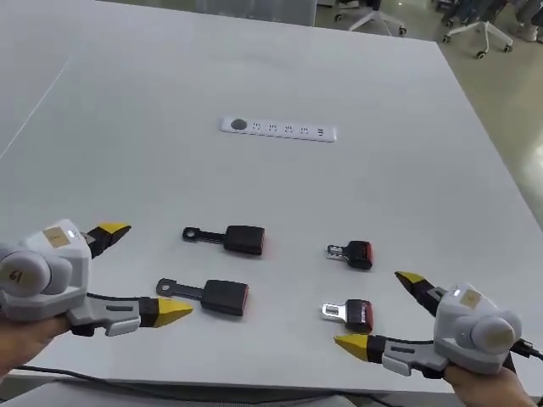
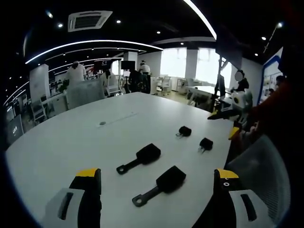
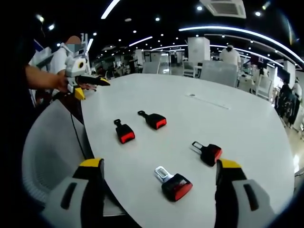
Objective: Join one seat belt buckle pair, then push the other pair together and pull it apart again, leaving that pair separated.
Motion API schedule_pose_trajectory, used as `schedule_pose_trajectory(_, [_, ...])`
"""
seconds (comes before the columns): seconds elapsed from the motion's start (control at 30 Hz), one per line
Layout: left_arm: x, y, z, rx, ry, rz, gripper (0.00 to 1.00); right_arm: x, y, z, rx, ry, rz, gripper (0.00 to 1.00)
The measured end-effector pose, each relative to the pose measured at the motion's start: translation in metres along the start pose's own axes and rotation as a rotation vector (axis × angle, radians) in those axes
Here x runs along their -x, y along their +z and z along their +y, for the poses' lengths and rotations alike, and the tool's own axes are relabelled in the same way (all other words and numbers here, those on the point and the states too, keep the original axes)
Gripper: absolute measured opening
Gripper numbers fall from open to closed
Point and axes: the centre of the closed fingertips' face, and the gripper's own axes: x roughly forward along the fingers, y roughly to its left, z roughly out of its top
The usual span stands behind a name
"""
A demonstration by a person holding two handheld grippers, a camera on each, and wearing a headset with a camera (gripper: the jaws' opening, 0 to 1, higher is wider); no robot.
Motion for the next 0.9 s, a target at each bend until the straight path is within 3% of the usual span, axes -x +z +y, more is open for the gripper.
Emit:
schedule_pose_trajectory(0.57, [-0.029,-0.009,-0.007,-0.037,-0.055,0.040,0.99,-0.010,-0.021,-0.008,0.043,0.087,0.093,0.98])
schedule_pose_trajectory(0.9, [-0.056,-0.020,-0.010,-0.068,-0.112,0.102,0.98,-0.022,-0.041,-0.016,0.046,0.141,0.163,0.96])
